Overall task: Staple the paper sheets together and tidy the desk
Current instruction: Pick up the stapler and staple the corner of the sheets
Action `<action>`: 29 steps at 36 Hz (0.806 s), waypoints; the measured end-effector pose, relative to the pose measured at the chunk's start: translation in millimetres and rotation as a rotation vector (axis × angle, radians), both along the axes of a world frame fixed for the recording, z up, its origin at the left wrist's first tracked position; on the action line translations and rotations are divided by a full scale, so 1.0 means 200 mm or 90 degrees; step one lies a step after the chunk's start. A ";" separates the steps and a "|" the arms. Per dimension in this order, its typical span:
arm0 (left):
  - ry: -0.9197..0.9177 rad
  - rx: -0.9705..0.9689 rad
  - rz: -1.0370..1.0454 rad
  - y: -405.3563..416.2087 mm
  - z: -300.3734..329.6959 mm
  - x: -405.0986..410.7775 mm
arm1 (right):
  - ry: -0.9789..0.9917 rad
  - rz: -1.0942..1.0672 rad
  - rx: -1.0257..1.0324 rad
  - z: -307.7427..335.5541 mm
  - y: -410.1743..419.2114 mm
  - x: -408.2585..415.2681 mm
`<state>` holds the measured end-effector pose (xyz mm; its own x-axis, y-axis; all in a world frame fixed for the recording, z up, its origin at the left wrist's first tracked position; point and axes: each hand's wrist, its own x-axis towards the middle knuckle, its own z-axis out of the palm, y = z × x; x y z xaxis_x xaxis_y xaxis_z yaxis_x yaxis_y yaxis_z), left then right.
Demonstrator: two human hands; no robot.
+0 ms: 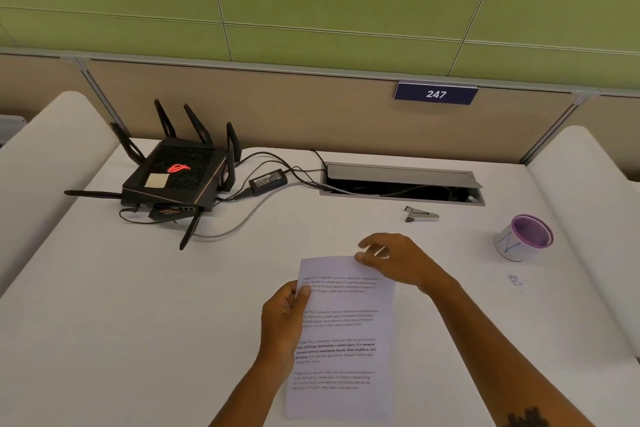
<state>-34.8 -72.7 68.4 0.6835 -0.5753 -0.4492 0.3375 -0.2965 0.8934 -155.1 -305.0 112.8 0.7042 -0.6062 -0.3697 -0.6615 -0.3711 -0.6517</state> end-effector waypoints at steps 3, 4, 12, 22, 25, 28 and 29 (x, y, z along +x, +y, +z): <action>0.012 0.012 0.006 -0.02 -0.03 0.01 | -0.054 -0.149 -0.011 -0.13 -0.13 -0.04; 0.012 0.021 0.005 -0.03 -0.05 0.02 | -0.049 -0.172 -0.045 -0.19 -0.19 -0.06; 0.031 0.065 0.001 -0.08 -0.14 0.07 | 0.102 -0.201 -0.239 -0.45 -0.57 -0.12; 0.010 0.104 -0.021 -0.17 -0.23 0.12 | 0.169 -0.123 -0.291 -0.57 -0.87 -0.10; 0.006 0.116 -0.042 -0.19 -0.24 0.14 | 0.191 -0.091 -0.289 -0.61 -0.91 -0.09; 0.008 0.120 -0.053 -0.20 -0.25 0.14 | 0.191 -0.086 -0.294 -0.64 -0.92 -0.10; 0.007 0.123 -0.057 -0.20 -0.25 0.14 | 0.185 -0.089 -0.295 -0.65 -0.92 -0.10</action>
